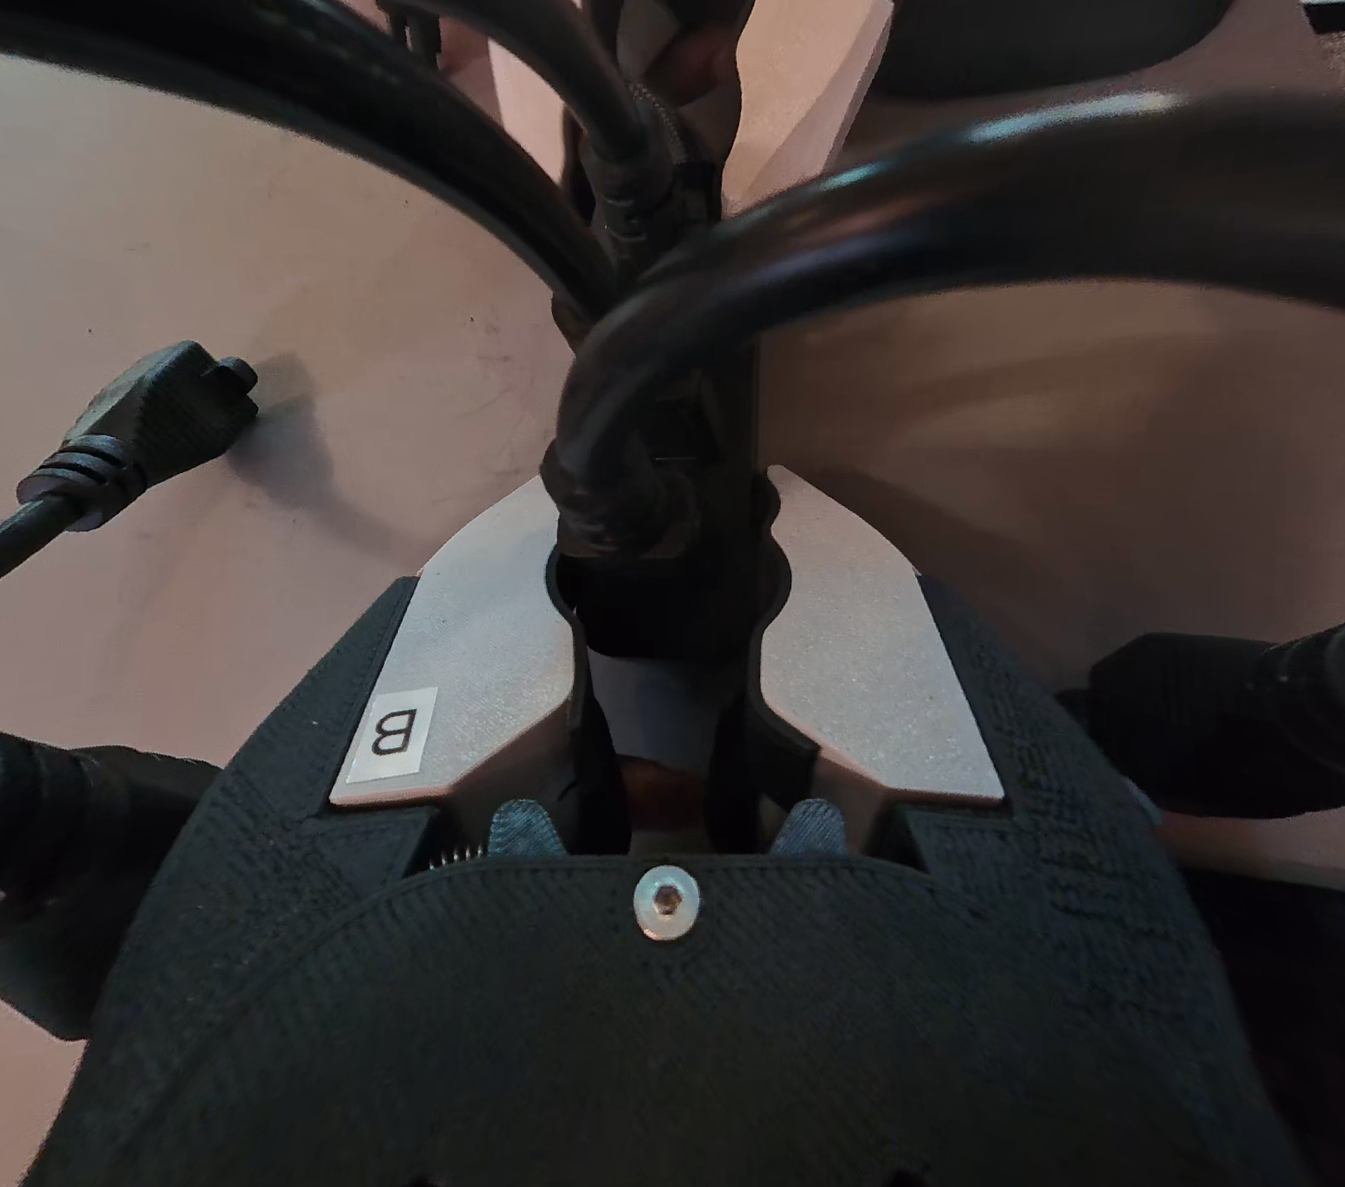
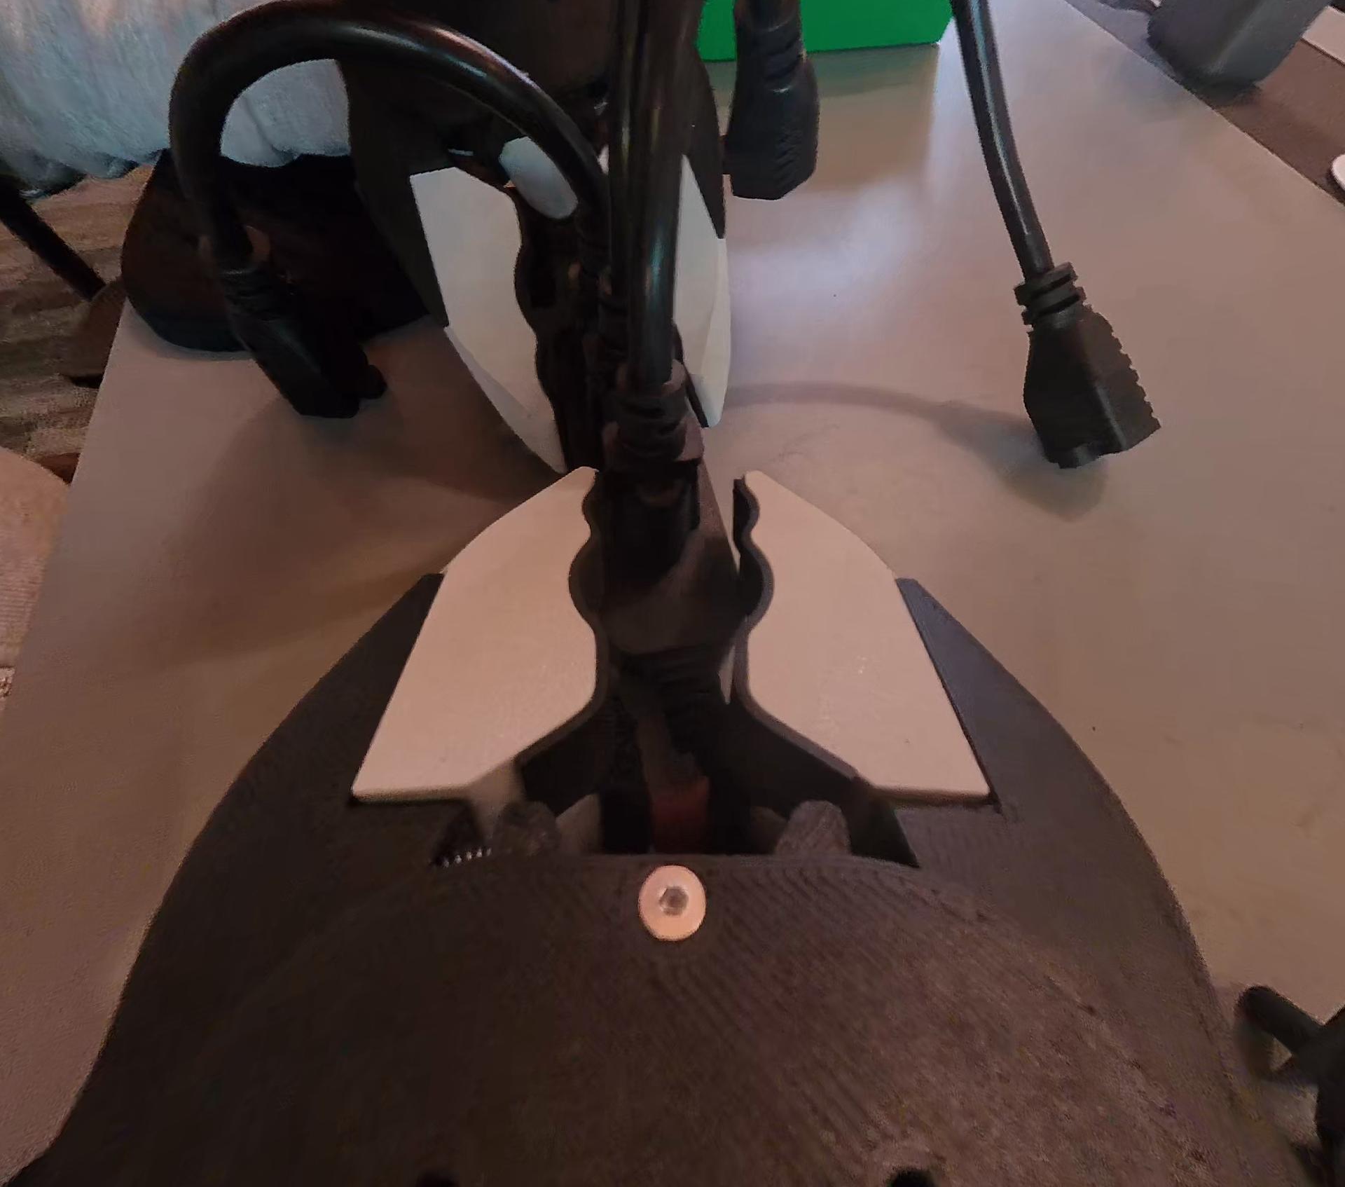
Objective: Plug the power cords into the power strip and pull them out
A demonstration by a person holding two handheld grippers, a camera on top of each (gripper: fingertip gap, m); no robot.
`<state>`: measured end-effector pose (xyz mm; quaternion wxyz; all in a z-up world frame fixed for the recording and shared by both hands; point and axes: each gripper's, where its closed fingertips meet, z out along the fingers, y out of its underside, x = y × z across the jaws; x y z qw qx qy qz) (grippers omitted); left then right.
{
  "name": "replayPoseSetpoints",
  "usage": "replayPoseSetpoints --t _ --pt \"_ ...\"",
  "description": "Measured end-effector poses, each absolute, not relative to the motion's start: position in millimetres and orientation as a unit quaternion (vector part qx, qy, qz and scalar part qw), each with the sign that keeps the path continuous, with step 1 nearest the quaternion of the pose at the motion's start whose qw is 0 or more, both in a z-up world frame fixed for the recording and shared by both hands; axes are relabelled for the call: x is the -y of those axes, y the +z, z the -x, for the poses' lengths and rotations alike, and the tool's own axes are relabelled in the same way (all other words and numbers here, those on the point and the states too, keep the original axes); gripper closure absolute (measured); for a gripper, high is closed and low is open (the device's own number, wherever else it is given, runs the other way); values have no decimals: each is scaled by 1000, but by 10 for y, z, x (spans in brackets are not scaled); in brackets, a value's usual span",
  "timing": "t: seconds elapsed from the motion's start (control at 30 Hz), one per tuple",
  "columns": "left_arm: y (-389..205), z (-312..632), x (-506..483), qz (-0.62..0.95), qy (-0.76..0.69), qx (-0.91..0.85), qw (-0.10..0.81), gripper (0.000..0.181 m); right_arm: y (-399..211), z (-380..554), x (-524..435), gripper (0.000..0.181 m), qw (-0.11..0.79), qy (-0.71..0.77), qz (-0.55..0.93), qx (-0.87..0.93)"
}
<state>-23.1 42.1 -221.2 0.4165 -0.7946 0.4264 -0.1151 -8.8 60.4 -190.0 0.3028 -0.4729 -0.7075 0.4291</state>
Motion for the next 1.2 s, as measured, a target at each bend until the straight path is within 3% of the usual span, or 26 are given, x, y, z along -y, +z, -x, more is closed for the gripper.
replayPoseSetpoints --t 0.07,0.43,0.67,0.93,1.1,1.2 --pt "-2212 251 -435 799 -111 -420 417 137 -1903 109 -647 141 307 427 486 698" --pt "-2209 328 -504 816 -108 -384 419 137 -1943 140 -698 154 310 414 502 694" --pt "-2236 405 -472 816 -101 -395 410 135 -2016 51 -672 147 280 402 495 717" --pt "-2248 519 -517 830 -89 -370 407 129 -2020 76 -826 153 309 380 521 699" --pt "-2217 594 -473 826 -85 -380 407 127 -1933 55 -842 145 322 391 512 694" --pt "-2160 671 -433 829 -94 -367 411 124 -1781 45 -883 131 340 426 505 669"
